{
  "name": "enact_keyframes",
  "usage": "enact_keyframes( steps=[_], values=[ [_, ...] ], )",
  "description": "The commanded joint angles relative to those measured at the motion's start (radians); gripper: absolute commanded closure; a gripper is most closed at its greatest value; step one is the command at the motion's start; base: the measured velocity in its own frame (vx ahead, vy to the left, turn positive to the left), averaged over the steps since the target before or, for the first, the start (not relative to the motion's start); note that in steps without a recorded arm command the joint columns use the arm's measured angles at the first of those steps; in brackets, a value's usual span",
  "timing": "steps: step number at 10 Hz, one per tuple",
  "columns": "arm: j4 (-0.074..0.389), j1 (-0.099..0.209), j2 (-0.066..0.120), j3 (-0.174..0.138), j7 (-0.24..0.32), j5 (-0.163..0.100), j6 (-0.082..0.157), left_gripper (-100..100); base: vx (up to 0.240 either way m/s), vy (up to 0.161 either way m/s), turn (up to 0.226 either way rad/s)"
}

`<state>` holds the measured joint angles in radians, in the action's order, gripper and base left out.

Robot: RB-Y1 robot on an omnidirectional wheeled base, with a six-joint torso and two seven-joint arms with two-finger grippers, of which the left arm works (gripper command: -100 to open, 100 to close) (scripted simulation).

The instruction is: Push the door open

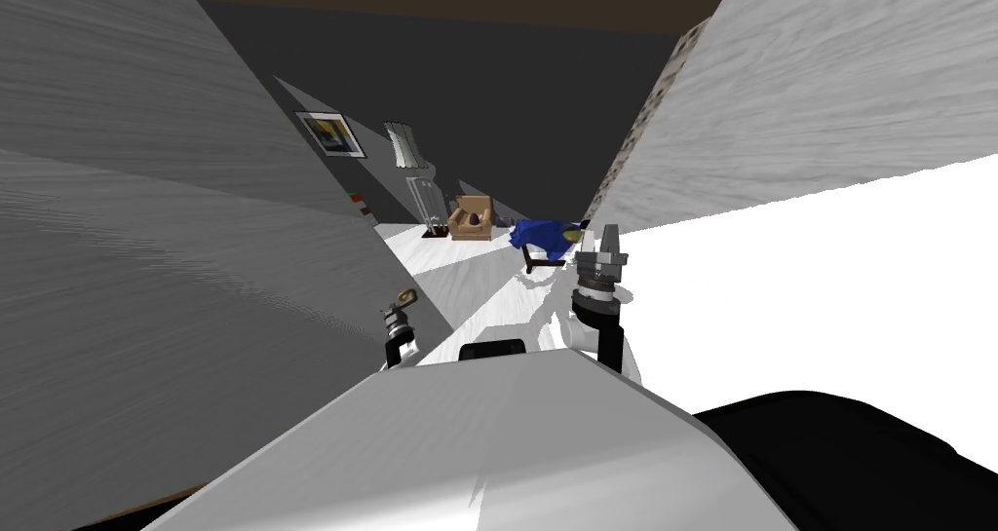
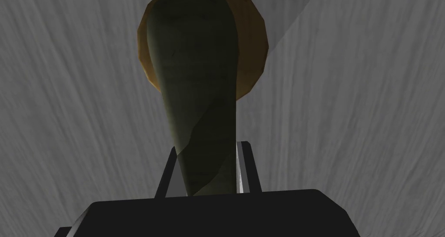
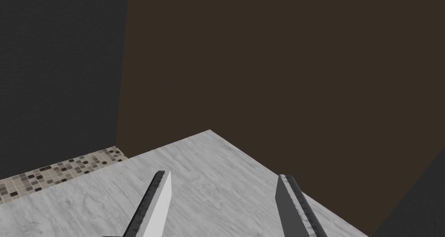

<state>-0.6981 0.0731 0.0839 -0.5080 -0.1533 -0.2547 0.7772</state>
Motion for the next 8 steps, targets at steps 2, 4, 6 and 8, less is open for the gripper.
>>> enact_keyframes(
  steps=[2, 4, 6, 8],
  values=[
    [0.0, 0.006, -0.006, -0.019, -0.008, -0.012, 0.004, 100, 0.173, 0.001, 0.039],
    [0.0, -0.003, 0.005, -0.039, -0.014, -0.022, 0.005, 100, 0.094, 0.029, 0.035],
    [0.0, -0.004, 0.007, -0.053, -0.019, -0.031, 0.006, 100, 0.169, 0.02, 0.034],
    [-0.001, -0.005, 0.008, -0.076, -0.029, -0.044, 0.007, 100, 0.196, 0.05, 0.034]
  ],
)
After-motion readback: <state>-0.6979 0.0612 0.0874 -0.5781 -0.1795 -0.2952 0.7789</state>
